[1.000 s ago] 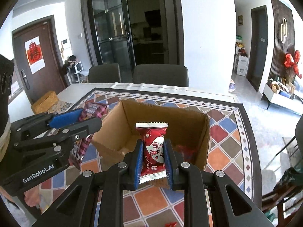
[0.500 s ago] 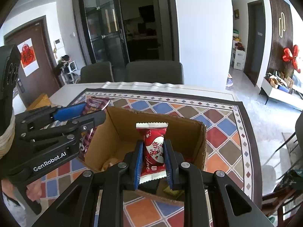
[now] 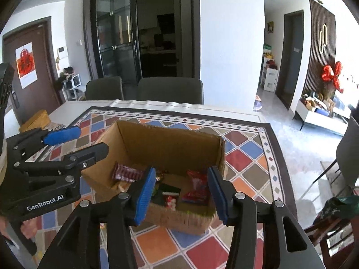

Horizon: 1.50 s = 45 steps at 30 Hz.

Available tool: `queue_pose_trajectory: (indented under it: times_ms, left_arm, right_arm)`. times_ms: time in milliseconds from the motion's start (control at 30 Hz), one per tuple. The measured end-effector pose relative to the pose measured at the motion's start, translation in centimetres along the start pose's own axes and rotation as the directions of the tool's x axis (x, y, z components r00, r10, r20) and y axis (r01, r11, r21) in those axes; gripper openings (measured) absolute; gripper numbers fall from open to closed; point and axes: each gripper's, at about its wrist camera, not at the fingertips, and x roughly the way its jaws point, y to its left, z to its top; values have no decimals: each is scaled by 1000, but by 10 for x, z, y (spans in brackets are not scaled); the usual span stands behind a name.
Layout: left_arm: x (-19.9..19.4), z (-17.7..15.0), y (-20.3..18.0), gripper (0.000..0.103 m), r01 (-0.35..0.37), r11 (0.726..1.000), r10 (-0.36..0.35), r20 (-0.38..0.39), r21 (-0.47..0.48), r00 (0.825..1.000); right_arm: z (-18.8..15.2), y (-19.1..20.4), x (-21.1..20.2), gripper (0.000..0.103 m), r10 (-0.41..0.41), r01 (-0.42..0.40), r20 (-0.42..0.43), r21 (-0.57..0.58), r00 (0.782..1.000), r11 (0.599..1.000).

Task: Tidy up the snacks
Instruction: 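Carry the red-white packet and COSTA packet over the box and release both, then move both tools back from the box toward the remaining snacks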

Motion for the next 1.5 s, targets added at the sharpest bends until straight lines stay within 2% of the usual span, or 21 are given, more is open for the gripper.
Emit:
queue_pose_trajectory:
  times_ms: [333, 700, 800, 1167, 1500]
  left_arm:
    - [-39, -32, -30, 67, 59, 997, -60, 32, 41, 998]
    - [-53, -73, -57, 68, 98, 993, -98, -3, 64, 995]
    - [-55, -85, -64, 71, 111, 991, -111, -16, 72, 994]
    - [-44, -122, -86, 71, 166, 980, -152, -129, 106, 980]
    - [-23, -154, -97, 71, 211, 970, -178, -234, 125, 956]
  right_arm:
    - [-39, -6, -48, 62, -8, 7, 46, 33, 999, 999]
    - [-90, -17, -73, 63, -16, 14, 16, 94, 1000, 995]
    - [-100, -18, -78, 63, -33, 32, 5, 94, 999, 995]
    - [-143, -24, -76, 63, -39, 50, -91, 116, 995, 992]
    - [-183, -31, -54, 63, -19, 51, -201, 158, 979, 986]
